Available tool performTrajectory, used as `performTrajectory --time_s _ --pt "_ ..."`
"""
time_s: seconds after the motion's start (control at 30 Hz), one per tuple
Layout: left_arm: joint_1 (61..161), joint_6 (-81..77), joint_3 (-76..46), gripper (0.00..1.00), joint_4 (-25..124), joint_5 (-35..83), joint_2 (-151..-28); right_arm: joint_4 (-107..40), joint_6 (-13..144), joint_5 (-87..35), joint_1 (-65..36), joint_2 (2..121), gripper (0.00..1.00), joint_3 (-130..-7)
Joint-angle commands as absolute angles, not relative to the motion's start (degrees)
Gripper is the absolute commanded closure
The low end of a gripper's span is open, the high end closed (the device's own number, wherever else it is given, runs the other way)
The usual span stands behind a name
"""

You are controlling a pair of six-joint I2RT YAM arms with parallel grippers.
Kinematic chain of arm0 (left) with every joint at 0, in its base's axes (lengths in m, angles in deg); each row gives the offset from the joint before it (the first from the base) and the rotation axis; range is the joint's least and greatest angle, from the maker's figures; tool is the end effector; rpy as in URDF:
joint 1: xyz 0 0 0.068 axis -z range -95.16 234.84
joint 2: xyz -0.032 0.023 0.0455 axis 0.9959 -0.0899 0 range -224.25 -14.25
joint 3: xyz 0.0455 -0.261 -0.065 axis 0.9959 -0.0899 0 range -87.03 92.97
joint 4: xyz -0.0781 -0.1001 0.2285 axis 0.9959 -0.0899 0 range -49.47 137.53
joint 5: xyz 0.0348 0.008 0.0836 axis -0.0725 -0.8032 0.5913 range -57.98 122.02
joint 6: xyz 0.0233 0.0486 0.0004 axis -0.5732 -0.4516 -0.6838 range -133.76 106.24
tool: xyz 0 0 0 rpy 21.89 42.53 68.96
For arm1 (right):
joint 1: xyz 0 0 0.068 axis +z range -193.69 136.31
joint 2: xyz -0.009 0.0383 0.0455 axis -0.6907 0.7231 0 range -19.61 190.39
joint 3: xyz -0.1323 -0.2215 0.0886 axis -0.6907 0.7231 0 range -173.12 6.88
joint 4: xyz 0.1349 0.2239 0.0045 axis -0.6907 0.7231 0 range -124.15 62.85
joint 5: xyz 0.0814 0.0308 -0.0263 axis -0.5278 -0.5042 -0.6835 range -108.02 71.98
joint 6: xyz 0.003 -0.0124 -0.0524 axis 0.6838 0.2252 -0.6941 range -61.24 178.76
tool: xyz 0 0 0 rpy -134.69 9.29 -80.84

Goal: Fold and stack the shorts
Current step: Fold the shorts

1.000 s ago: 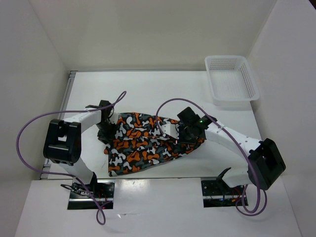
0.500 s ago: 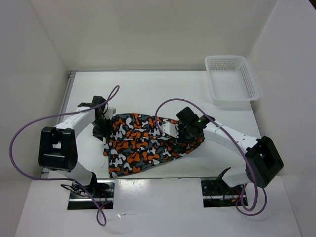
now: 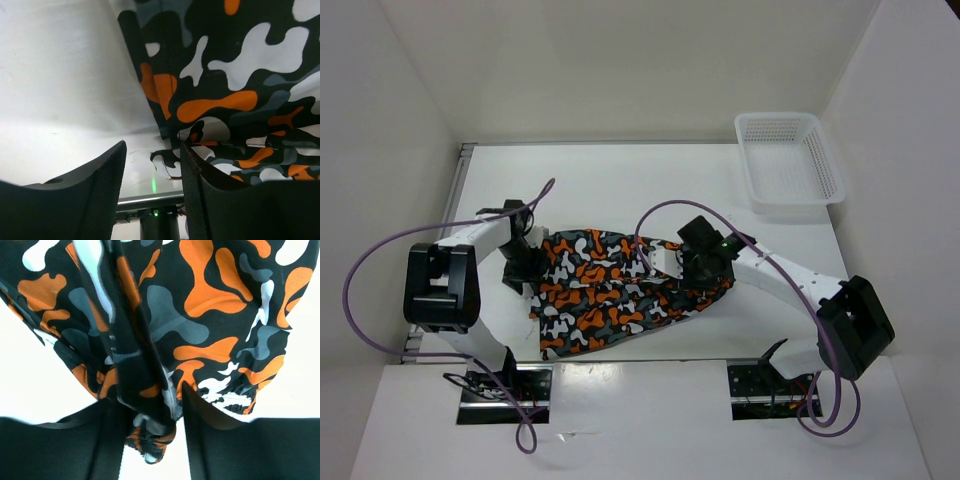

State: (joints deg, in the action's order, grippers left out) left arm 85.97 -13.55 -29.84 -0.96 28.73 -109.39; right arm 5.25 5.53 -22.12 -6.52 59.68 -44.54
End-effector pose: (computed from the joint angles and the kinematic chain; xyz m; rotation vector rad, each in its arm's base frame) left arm 0.2804 -0.0075 0.1638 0.0275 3.0786 -0.0896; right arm 0.2040 0.1577 0.2104 -1.9572 1.9160 0.0200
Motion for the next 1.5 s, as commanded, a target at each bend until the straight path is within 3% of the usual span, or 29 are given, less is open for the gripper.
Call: performTrajectory --time_s 0.0,0.1,0.13,0.47,0.5,0.53,0.63,0.83,0.9,0.93,1.0,1.03,1.1,1.13,1.27,1.37,1.47 --pt "84.93 -13.76 -27.26 0.45 -6.08 24.03 -109.79 6.63 4.36 -21.72 -7.04 58.17 0.54 -46.12" --pt "85.8 -13.76 -29.54 0.5 -8.63 22.88 -108.56 6.63 4.36 -21.72 -7.04 57.12 0.78 -43.75" --pt "86.42 -13.76 -30.24 0.5 -9.16 22.88 -107.34 6.63 3.57 -21.72 -7.04 57.12 0.81 -43.74" --pt "99.33 -13.76 -37.36 0.5 -11.62 26.74 -91.53 8.91 -16.7 -17.85 3.59 37.28 0.81 -31.89" --pt "100.3 -13.76 -37.37 0.48 -12.14 27.27 -90.9 9.61 -18.3 -17.33 3.6 36.39 0.74 -31.88" --pt "101.88 -13.76 -37.98 0.48 -12.15 28.32 -90.37 10.4 -19.8 -17.32 3.6 35.59 0.48 -31.27" --pt "103.12 -13.76 -37.98 0.46 -12.15 28.86 -89.58 10.94 -22.45 -16.8 3.6 32.17 0.02 -30.13" --pt "102.95 -13.76 -34.04 0.45 -5.3 28.86 -93.52 3.48 -17.55 -21.16 3.6 28.74 0.0 -35.63" --pt "100.75 -13.76 -29.84 0.45 -2.84 26.75 -95.63 -2.57 -10.17 -23.37 3.6 28.73 0.05 -38.98" --pt "100.75 -13.76 -28.59 0.45 -1.7 26.75 -97.38 -4.68 -7.79 -25.21 3.6 29.34 0.14 -41.7" --pt "100.05 -13.76 -26.31 0.45 0.5 23.86 -99.5 -7.94 -1.4 -26.8 3.6 32.23 0.23 -44.08" --pt "100.05 -13.76 -24.82 0.45 1.03 23.06 -101.94 -7.96 1.17 -27.33 3.6 36.94 0.35 -46.18" --pt "102.76 -13.76 -24.8 0.45 2.52 23.67 -104.33 -6.13 5.13 -28.04 3.6 42.5 0.46 -47.61" --pt "103.47 -13.76 -24.8 0.45 3.83 24.45 -106.17 -5.24 5.15 -28.74 3.6 47.75 0.59 -47.61" --pt "104.09 -13.76 -26.38 0.45 6.21 27.27 -109.17 -5.76 6.82 -30.23 3.6 56.93 0.89 -45.42" --pt "104.09 -13.76 -27.44 0.45 8.93 29.91 -110.58 -6.38 7.52 -31.46 1.77 63.85 1.0 -45.41" --pt "104.09 -13.76 -26.57 0.45 11.66 31.49 -113.3 -5.76 8.92 -32.52 -1.92 72.02 1.0 -48.83"
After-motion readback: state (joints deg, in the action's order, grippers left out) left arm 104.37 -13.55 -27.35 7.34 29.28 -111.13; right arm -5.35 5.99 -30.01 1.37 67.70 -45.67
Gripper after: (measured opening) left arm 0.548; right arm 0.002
